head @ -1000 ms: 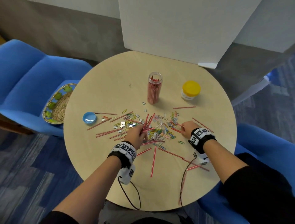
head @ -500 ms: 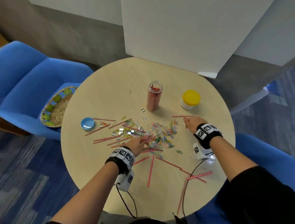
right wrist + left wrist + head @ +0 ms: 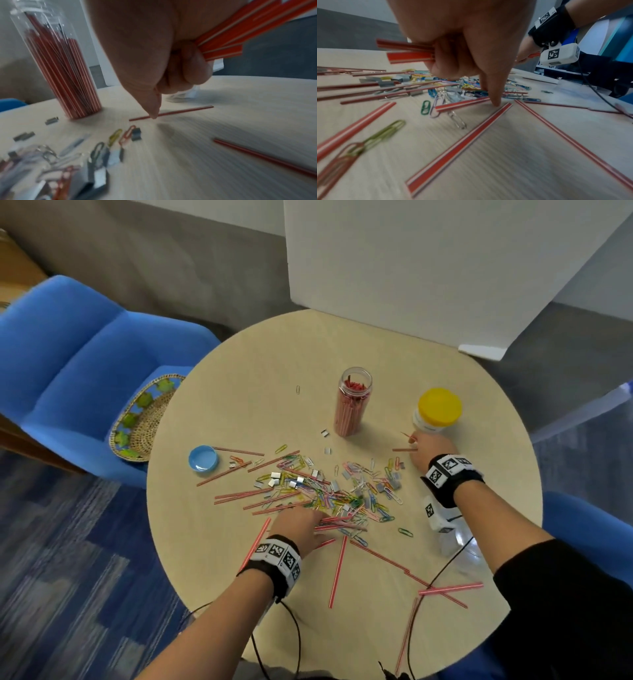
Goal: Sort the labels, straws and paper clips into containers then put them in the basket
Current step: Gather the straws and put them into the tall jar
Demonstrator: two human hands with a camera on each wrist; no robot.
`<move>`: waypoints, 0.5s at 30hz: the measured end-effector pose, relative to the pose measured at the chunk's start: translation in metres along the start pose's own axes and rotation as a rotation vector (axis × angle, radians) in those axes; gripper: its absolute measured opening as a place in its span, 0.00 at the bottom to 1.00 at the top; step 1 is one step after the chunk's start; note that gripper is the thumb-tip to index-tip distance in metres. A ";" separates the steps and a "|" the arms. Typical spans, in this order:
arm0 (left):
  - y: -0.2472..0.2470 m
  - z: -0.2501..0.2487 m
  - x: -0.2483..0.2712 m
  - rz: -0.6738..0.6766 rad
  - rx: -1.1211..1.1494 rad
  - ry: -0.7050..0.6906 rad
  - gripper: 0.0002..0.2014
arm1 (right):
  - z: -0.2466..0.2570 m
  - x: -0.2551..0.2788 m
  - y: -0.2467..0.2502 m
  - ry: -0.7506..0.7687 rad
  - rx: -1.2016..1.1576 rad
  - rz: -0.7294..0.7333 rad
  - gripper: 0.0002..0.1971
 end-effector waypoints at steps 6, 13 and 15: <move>-0.004 -0.002 -0.011 -0.057 -0.080 0.002 0.24 | -0.006 0.000 -0.009 -0.005 -0.013 -0.024 0.09; 0.006 -0.016 -0.014 -0.076 -0.151 -0.063 0.21 | 0.007 0.009 -0.007 0.047 0.044 0.038 0.12; 0.008 -0.012 -0.012 -0.116 -0.108 -0.048 0.15 | 0.010 0.016 0.003 0.043 -0.012 -0.017 0.10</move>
Point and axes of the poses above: each hand's wrist, its own x-axis away from the middle knuckle, its own y-axis out of the back of the hand, z = x × y, the point moved 9 cm from there along -x, towards the middle knuckle, and after that the axes turned 11 degrees about z, right-handed, at the moved point
